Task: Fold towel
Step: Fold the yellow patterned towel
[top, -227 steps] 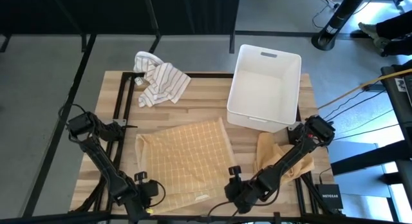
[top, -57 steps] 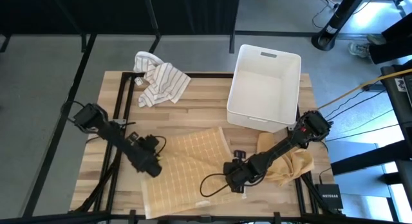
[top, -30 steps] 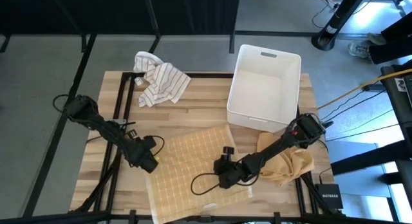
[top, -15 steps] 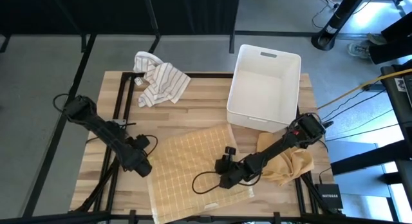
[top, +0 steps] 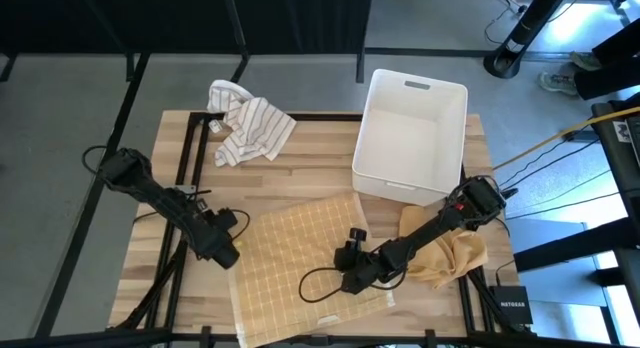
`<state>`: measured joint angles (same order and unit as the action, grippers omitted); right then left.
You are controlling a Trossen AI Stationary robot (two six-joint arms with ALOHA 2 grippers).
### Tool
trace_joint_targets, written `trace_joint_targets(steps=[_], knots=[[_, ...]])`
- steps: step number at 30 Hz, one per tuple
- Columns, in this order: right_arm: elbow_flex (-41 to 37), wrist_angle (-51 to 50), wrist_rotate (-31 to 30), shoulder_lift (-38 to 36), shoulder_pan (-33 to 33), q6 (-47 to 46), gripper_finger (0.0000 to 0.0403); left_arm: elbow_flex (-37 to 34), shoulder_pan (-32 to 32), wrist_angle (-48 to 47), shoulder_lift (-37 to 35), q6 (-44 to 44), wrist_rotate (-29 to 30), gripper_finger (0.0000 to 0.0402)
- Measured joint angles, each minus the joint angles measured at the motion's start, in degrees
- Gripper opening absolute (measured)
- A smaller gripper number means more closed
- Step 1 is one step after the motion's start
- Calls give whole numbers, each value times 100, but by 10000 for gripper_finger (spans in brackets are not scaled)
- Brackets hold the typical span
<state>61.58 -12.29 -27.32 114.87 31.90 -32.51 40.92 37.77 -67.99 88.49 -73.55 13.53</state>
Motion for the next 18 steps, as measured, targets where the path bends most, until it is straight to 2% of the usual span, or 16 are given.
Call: trace_joint_targets(steps=[4,8,14,18], knots=[[0,2,-4,0,0,10,169,-224,14,387,1,157,-780,138],[-2,11,-10,0,0,90,169,-49,79,377,4,289,-949,138],[0,44,-5,2,0,96,169,631,117,296,-522,500,-386,138],[-2,61,-3,2,-2,96,169,622,-62,10,-1099,25,64,138]])
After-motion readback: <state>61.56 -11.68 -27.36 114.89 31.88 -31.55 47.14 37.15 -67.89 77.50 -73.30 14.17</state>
